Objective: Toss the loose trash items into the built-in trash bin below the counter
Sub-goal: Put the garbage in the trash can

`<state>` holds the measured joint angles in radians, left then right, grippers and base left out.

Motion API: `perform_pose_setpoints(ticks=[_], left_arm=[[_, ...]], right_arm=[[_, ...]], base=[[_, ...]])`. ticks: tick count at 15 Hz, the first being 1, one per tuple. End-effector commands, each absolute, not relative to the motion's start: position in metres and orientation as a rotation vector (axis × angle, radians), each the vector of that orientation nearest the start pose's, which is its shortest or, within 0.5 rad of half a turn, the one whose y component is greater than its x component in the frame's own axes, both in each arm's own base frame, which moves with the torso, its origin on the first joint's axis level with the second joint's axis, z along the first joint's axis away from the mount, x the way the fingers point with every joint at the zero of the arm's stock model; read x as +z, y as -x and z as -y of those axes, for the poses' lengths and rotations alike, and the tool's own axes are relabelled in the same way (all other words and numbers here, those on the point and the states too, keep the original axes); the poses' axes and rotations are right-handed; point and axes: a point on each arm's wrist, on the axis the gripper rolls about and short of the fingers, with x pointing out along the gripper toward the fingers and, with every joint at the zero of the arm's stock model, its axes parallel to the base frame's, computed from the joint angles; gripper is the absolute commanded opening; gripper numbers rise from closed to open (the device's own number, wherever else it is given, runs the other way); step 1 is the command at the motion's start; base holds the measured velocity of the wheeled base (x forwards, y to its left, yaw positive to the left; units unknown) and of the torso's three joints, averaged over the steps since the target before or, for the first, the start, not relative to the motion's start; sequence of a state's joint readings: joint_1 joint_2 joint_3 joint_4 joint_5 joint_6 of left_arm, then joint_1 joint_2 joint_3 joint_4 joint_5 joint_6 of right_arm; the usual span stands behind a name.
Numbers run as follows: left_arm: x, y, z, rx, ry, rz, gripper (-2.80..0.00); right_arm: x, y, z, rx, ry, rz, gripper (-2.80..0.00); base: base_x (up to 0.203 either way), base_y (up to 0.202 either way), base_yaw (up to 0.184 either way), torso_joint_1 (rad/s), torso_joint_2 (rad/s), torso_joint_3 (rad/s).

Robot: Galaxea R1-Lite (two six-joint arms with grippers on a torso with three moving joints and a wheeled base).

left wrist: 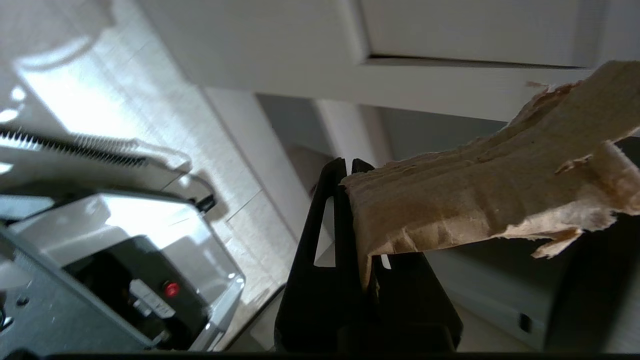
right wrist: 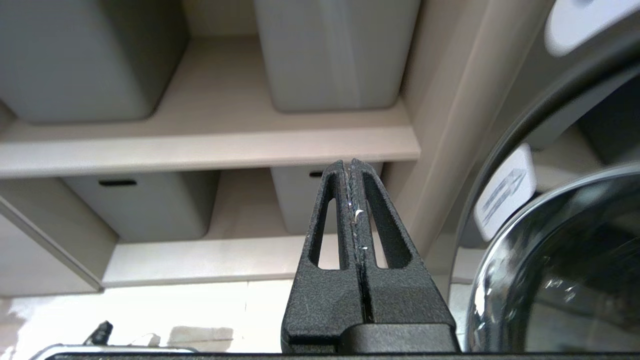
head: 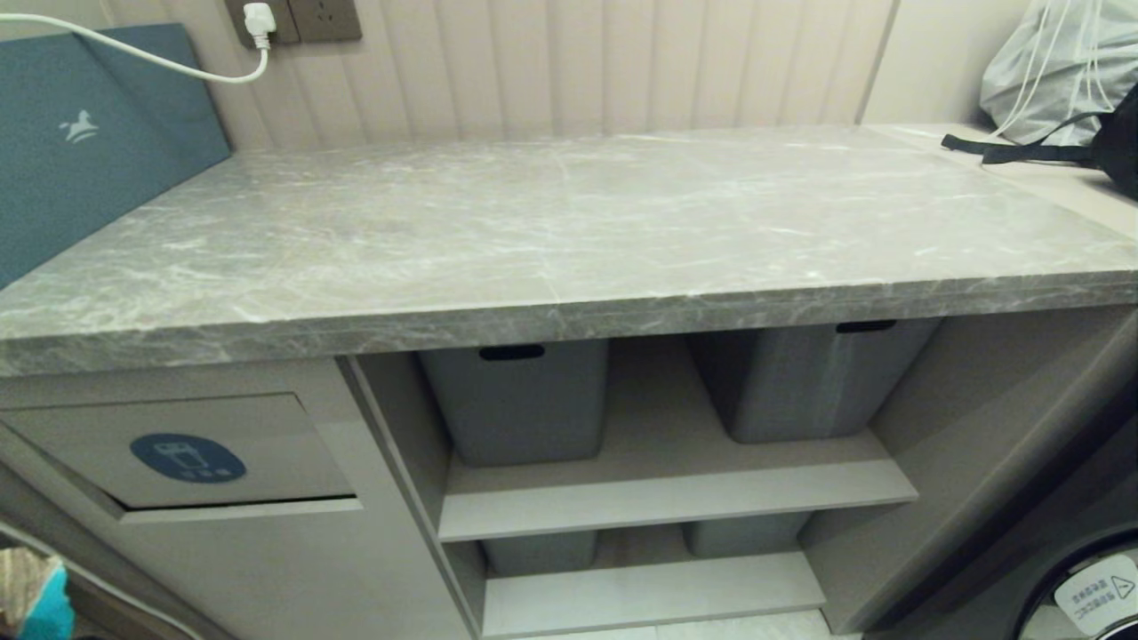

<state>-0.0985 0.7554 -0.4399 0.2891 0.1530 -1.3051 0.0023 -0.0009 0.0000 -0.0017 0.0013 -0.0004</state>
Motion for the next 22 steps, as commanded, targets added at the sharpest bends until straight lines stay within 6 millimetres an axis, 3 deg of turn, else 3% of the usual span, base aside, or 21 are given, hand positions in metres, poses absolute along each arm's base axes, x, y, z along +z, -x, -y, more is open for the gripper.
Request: perform_pose_setpoints(ticks=[1, 6, 14, 18, 22], left_arm=[[0.156, -0.063, 0.003, 0.474, 1.183, -0.526, -2.8], [0.151, -0.107, 0.001, 0.521, 1.206, -0.516, -2.8], [0.132, -0.202, -0.055, 0.596, 1.326, -0.4, -2.8], [0.126, -0.233, -0.065, 0.526, 1.525, -0.338, -2.8], [0.115, -0.25, -0.069, 0.511, 1.563, -0.318, -2.8]], right_arm=[[0.076, 0.023, 0.0, 0.005, 0.0, 0.003, -2.8], [0.076, 0.023, 0.0, 0.005, -0.002, 0.005, -2.8], [0.076, 0.023, 0.0, 0.005, -0.002, 0.005, -2.8], [0.076, 0.023, 0.0, 0.005, -0.002, 0.003, -2.8], [0.076, 0.023, 0.0, 0.005, -0.002, 0.003, -2.8]], base=[[0.0, 0.0, 0.0, -0.166, 0.46, 0.3], [0.0, 0.0, 0.0, -0.133, 0.42, 0.286], [0.0, 0.0, 0.0, -0.011, 0.05, 0.031], [0.0, 0.0, 0.0, 0.0, 0.0, 0.0], [0.0, 0.0, 0.0, 0.0, 0.0, 0.0]])
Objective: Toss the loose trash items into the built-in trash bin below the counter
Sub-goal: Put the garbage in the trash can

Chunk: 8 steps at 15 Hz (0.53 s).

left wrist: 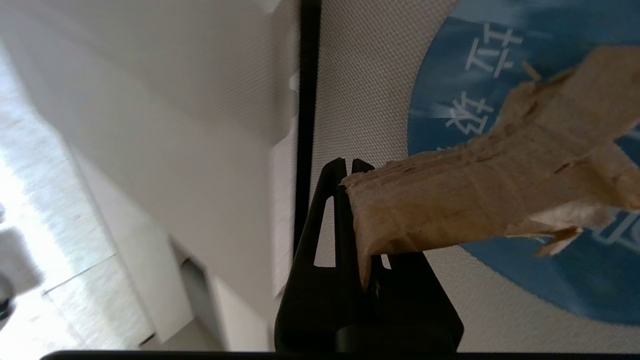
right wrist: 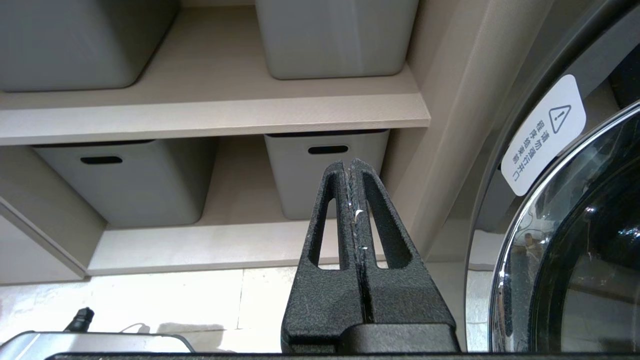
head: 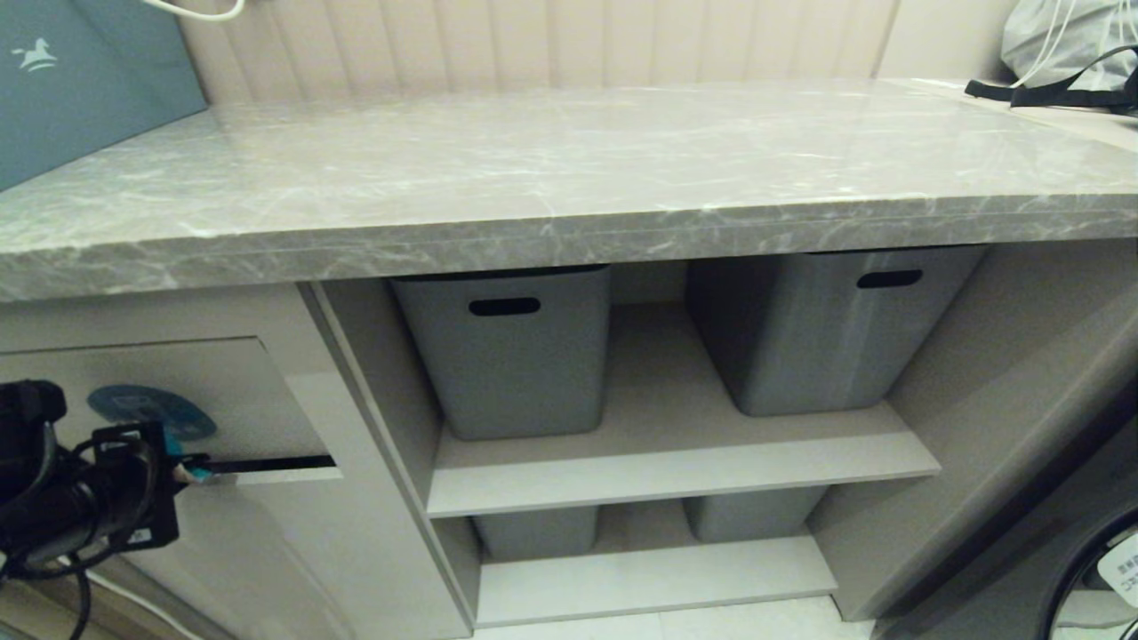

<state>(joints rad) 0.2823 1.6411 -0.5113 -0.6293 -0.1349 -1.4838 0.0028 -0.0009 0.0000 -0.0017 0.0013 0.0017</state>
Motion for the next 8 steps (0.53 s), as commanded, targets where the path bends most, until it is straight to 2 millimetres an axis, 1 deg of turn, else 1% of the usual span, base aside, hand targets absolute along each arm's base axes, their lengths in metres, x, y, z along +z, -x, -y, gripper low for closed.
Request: perform_pose_setpoints(ticks=[1, 3, 7, 8], left_arm=[[0.111, -0.254, -0.07, 0.501, 1.562, -0.31, -2.8], [0.102, -0.263, -0.073, 0.49, 1.562, -0.302, -2.8], [0.105, -0.277, -0.076, 0.443, 1.582, -0.293, -2.8], [0.108, -0.281, -0.077, 0.434, 1.595, -0.282, 0.0]], right_arm=[[0.076, 0.023, 0.0, 0.005, -0.002, 0.003, -2.8], [0.076, 0.023, 0.0, 0.005, -0.002, 0.004, -2.8], [0.076, 0.023, 0.0, 0.005, -0.002, 0.003, -2.8], [0.076, 0.023, 0.0, 0.005, -0.002, 0.003, -2.8]], base=[[0.0, 0.0, 0.0, 0.0, 0.0, 0.0], [0.0, 0.0, 0.0, 0.0, 0.0, 0.0], [0.0, 0.0, 0.0, 0.0, 0.0, 0.0], [0.0, 0.0, 0.0, 0.0, 0.0, 0.0]])
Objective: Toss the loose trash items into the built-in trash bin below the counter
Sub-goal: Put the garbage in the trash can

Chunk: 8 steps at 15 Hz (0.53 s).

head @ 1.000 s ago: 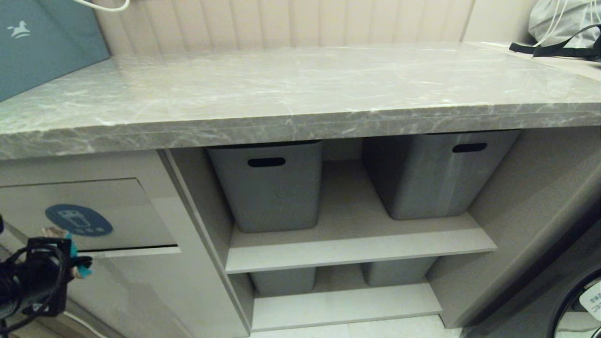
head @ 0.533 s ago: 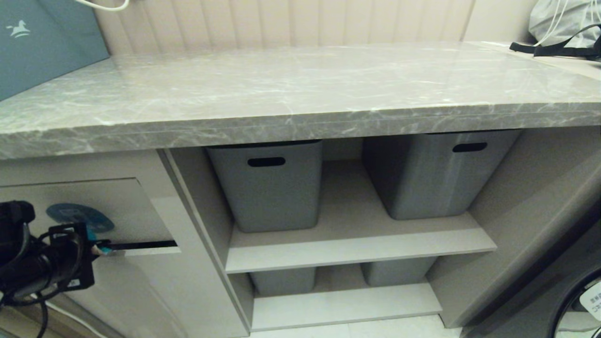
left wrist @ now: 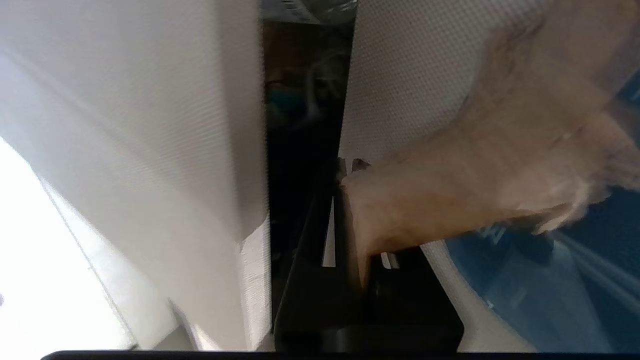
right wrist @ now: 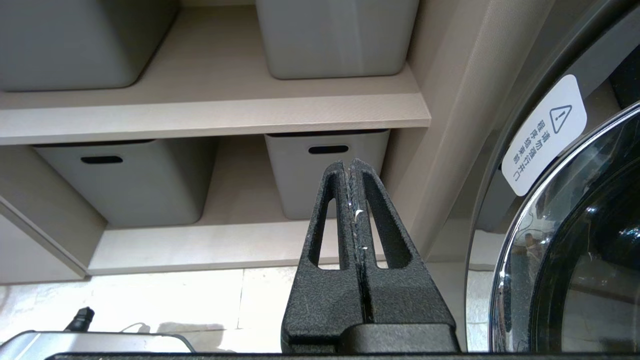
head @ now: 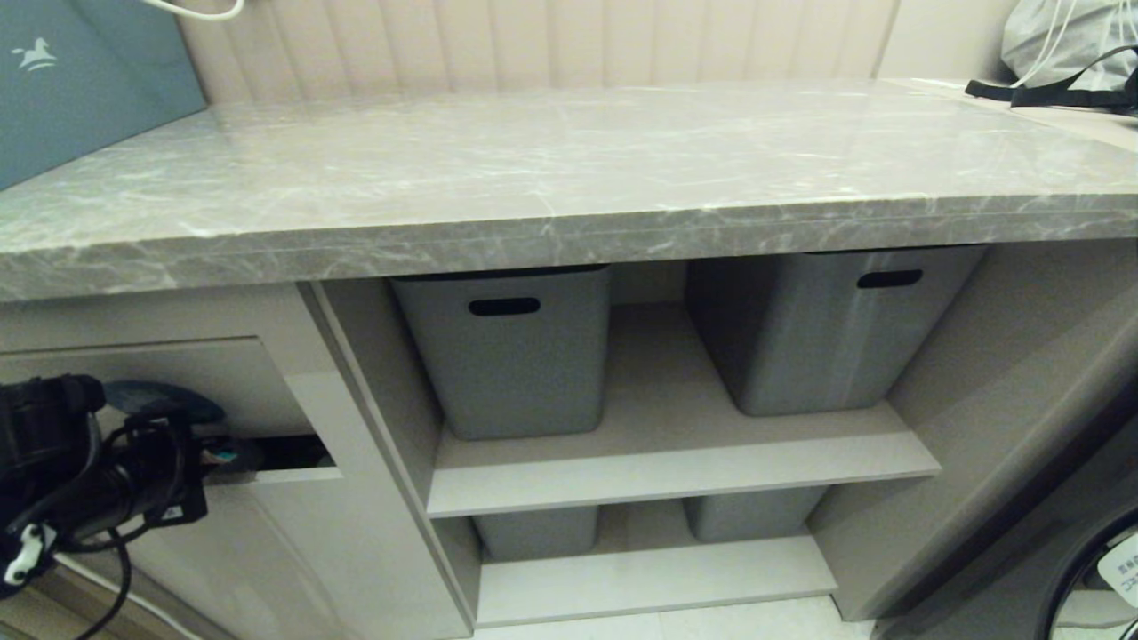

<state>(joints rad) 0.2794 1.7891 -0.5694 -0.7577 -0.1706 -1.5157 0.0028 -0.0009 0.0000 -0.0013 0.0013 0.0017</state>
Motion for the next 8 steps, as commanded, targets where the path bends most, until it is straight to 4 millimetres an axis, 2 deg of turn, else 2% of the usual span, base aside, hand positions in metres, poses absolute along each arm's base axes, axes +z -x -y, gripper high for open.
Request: perform_pose_setpoints(ticks=[1, 4, 8], left_arm=[[0.11, -0.286, -0.078, 0.425, 1.602, -0.274, 0.0], [0.111, -0.297, -0.078, 0.408, 1.602, -0.271, 0.0], [0.113, -0.297, -0.074, 0.397, 1.608, -0.274, 0.0]], right_arm=[[0.076, 0.023, 0.0, 0.005, -0.002, 0.003, -2.8], [0.076, 0.023, 0.0, 0.005, -0.002, 0.003, -2.8], [0.076, 0.023, 0.0, 0.005, -0.002, 0.004, -2.8]], base=[[0.0, 0.0, 0.0, 0.0, 0.0, 0.0], [0.0, 0.0, 0.0, 0.0, 0.0, 0.0], [0.0, 0.0, 0.0, 0.0, 0.0, 0.0]])
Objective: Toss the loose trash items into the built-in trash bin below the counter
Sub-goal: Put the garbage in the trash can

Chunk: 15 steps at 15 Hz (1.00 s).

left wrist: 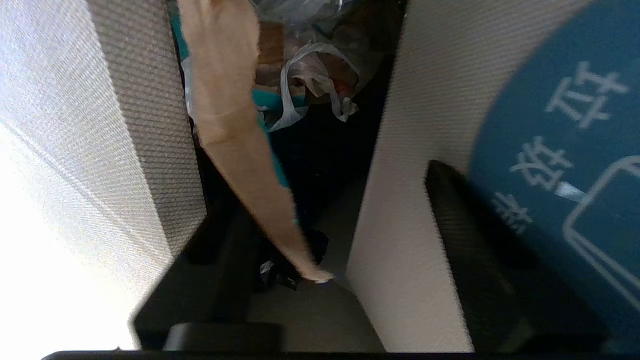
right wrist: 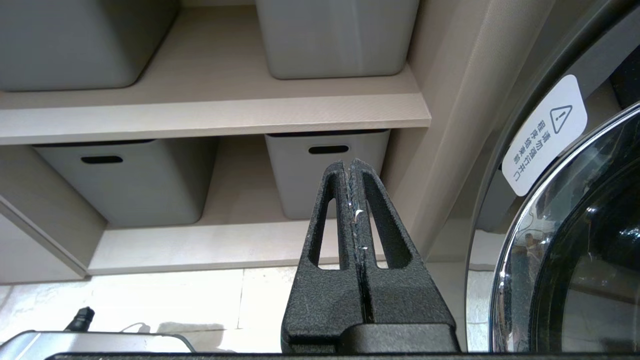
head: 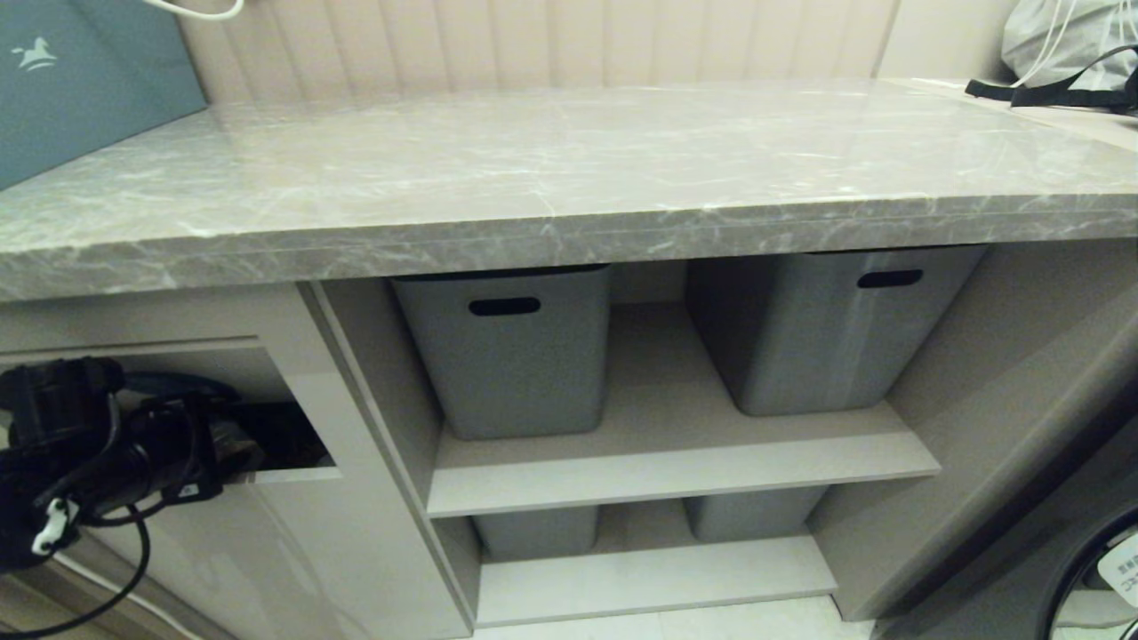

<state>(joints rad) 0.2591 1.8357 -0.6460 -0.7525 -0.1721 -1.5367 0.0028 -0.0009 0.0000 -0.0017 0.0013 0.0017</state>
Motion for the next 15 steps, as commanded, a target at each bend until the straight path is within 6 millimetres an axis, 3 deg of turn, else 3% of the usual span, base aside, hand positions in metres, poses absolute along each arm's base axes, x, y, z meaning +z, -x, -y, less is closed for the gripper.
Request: perform_pose_setpoints(ticks=[1, 15], left_arm=[[0.113, -0.297, -0.075, 0.396, 1.615, -0.267, 0.0], [0.131, -0.311, -0.072, 0.313, 1.624, -0.192, 0.0]], right_arm=[[0.076, 0.023, 0.0, 0.005, -0.002, 0.003, -2.8], [0.076, 0.023, 0.0, 0.005, -0.002, 0.003, -2.8]], base=[[0.0, 0.0, 0.0, 0.0, 0.0, 0.0], [0.0, 0.0, 0.0, 0.0, 0.0, 0.0]])
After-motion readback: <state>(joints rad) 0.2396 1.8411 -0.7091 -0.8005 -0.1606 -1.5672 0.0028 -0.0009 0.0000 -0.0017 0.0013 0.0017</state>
